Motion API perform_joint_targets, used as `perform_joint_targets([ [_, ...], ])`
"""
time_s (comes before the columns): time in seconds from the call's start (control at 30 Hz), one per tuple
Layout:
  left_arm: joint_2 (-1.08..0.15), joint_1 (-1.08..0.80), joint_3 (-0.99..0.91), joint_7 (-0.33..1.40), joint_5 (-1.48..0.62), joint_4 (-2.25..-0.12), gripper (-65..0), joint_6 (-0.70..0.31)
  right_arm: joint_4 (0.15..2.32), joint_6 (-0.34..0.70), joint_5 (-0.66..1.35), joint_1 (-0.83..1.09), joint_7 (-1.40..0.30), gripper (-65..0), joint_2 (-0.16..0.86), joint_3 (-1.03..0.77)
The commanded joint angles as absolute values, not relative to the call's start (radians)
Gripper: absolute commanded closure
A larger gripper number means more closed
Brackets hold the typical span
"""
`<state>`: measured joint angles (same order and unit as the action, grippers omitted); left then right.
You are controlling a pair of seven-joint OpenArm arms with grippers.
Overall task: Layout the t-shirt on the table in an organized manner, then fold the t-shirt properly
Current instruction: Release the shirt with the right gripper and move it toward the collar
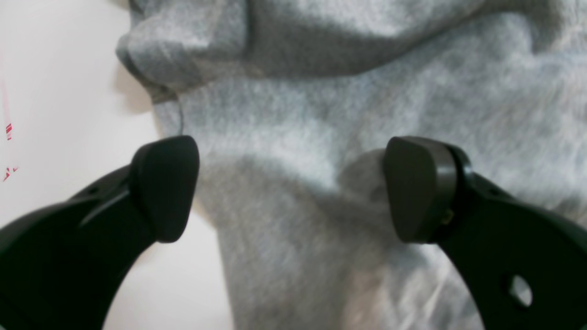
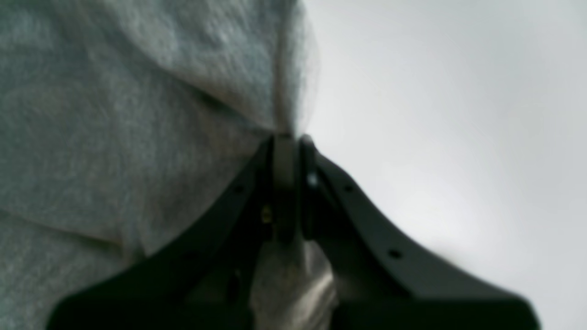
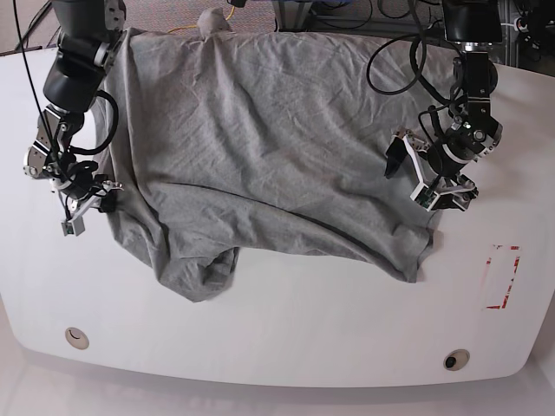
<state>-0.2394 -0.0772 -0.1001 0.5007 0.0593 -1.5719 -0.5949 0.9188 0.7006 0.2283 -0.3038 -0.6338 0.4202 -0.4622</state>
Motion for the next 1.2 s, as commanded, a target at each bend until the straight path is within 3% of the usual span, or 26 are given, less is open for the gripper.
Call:
perform_joint_targets([
  [0.0,-0.249,-0.062,-0.105,0.478,0.05,-1.586,-61.1,-0.59,0.934,0.698,0.237,-0.348,-0.602,-0.6,0.47,-0.464],
  [0.27,-0.249,-0.064,-0.105,0.478,0.05,-1.586,-61.1,-0.59,0.894,0.698,0.183,-0.404,-0.552,-0.8,0.501,-0.461],
  [0.37,-0.249,-0.064,-0.105,0.478,0.05,-1.587,-61.1,-0.59,0.858,0.698,0.13,-0.44,-0.538,-4.0,0.501,-0.461],
  [0.47,-0.249,-0.064,-0.105,0.478,0.051,-1.587,-61.1,-0.59,0.845,0.698,0.085,-0.461,-0.518,-17.8,0.496,-0.461],
  [0.6,-0.249,-0.067,-0.105,0.478,0.051,-1.589,-61.1,-0.59,0.845,0.698,0.077,-0.463,-0.51,-42.6,0.495,-0.463],
  [0.77,-0.249,-0.068,-0.105,0.478,0.051,-1.593,-61.1,-0.59,0.9,0.698,0.077,-0.455,-0.529,-65.0,0.495,-0.463],
  [1.17,-0.245,-0.068,-0.105,0.476,0.031,-1.656,-61.1,-0.595,1.472,0.698,0.229,-0.209,-0.86,-65.0,0.466,-0.472],
])
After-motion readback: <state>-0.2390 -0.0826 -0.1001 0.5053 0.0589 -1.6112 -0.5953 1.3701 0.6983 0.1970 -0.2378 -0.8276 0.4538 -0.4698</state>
